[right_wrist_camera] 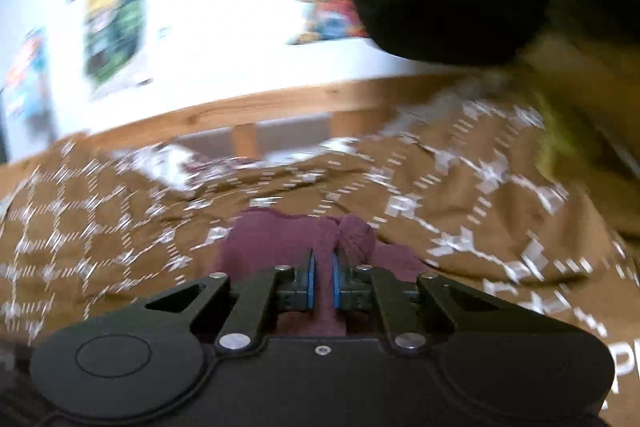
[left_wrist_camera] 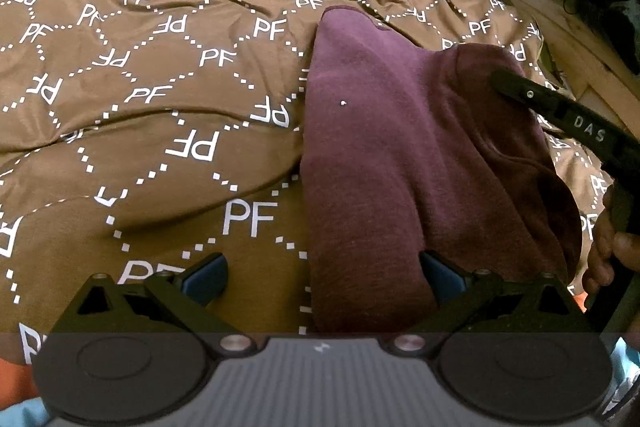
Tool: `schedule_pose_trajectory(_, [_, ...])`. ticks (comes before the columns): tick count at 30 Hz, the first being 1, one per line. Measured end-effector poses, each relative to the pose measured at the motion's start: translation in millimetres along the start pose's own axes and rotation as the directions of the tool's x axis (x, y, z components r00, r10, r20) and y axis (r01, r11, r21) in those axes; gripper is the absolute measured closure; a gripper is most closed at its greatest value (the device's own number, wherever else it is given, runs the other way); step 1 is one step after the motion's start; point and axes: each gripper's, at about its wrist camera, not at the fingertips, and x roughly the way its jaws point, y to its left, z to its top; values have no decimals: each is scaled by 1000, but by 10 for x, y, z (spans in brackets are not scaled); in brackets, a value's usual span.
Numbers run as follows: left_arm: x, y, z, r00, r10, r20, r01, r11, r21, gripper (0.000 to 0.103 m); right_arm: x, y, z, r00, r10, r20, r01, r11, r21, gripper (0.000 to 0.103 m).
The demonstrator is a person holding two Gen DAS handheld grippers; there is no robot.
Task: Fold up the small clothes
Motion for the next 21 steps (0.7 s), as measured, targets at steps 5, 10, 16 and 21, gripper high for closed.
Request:
schedule_pose_trajectory(5, [-3,6,0,1000,-3,-1,3,1000,1,0,35,-232,15,994,-105,-28,107,992,60,95])
schedule_pose_trajectory(10, [-7,3,-2,1000,-3,-1,3,1000,5,0,120,-801,-110,986,-72,-151,122,926,356,86])
schedule_pose_trajectory(16, [-11,27,-13,1000,-17,0,17,1000,-4,0,132,-946,-159,989,-24,-143,87,887,454,60])
schedule_pose_trajectory(21, [-4,70,-44,999,-35,15,35,999,-22,0,140,-974,-226,991,28,-129,40,867,496,39])
